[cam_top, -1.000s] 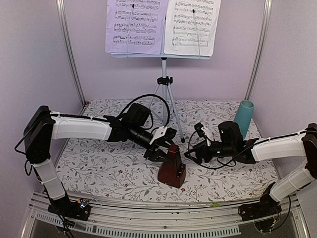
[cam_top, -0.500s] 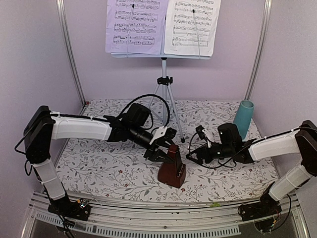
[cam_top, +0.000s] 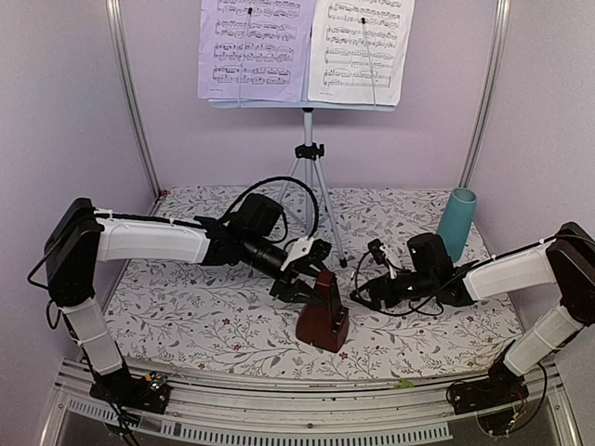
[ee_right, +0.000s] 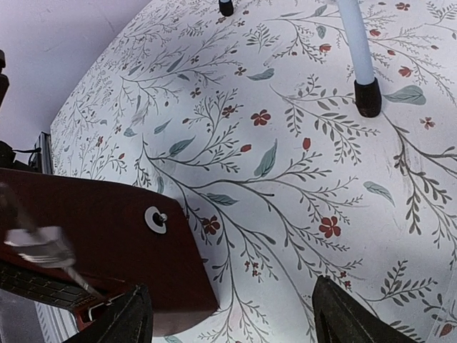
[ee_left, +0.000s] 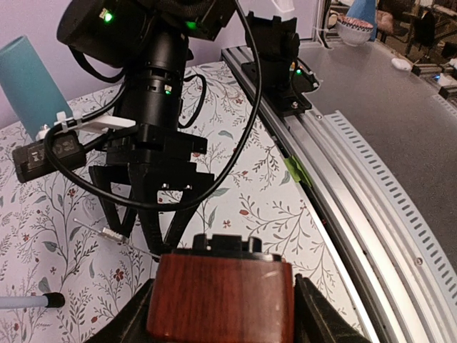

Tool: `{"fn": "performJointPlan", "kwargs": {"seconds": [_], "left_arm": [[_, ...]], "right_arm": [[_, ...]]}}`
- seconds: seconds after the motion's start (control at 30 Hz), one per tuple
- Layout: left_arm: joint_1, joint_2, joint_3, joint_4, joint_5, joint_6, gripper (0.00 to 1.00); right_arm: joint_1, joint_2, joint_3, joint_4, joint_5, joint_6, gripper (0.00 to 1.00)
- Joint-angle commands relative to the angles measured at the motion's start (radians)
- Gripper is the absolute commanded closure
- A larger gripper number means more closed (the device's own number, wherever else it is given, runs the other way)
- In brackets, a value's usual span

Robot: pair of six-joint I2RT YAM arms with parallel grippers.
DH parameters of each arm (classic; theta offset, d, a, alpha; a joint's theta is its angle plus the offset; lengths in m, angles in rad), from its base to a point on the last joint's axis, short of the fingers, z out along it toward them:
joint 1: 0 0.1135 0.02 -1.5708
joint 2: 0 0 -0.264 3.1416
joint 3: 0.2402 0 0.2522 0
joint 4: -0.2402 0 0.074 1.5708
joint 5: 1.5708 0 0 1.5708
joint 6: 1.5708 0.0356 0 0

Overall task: Set up the instrument practice props
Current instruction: Lift the pendulum from the metronome.

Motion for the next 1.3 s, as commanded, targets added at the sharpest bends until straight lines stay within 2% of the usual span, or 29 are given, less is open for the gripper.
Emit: {"fn": "performJointPlan", "kwargs": {"seconds": [0.0,0.63,0.7,1.07,1.1,1.13,1.27], "left_arm": [[-0.024,0.079,-0.038,-0.136,-0.056,-0.004,1.00],[-0.024,0.082,-0.028,-0.128,-0.065,-0.010,1.00],[-0.025,0.080,-0.024,-0.124,-0.065,-0.015,0.96],[-0.021,0.028,-0.018,-0.029,-0.083,-0.095,0.45],[-0.020,0.018,-0.022,-0.005,-0.082,-0.106,0.14],[-0.018,0.007,-0.026,0.013,-0.082,-0.125,0.03],[-0.007,-0.036,-0.050,0.081,-0.088,-0.167,0.01]], "right_arm": [[-0.015,0.002,-0.032,0.018,-0.002,0.018,0.22],[-0.025,-0.135,-0.063,0.017,0.027,-0.001,0.17],[-0.024,-0.149,-0.065,0.017,0.031,-0.004,0.16],[-0.025,-0.216,-0.062,0.004,0.070,-0.004,0.08],[-0.025,-0.224,-0.059,-0.003,0.072,-0.003,0.08],[-0.025,-0.230,-0.056,-0.011,0.075,-0.005,0.07],[-0.025,-0.268,-0.039,-0.049,0.107,-0.009,0.03]]}}
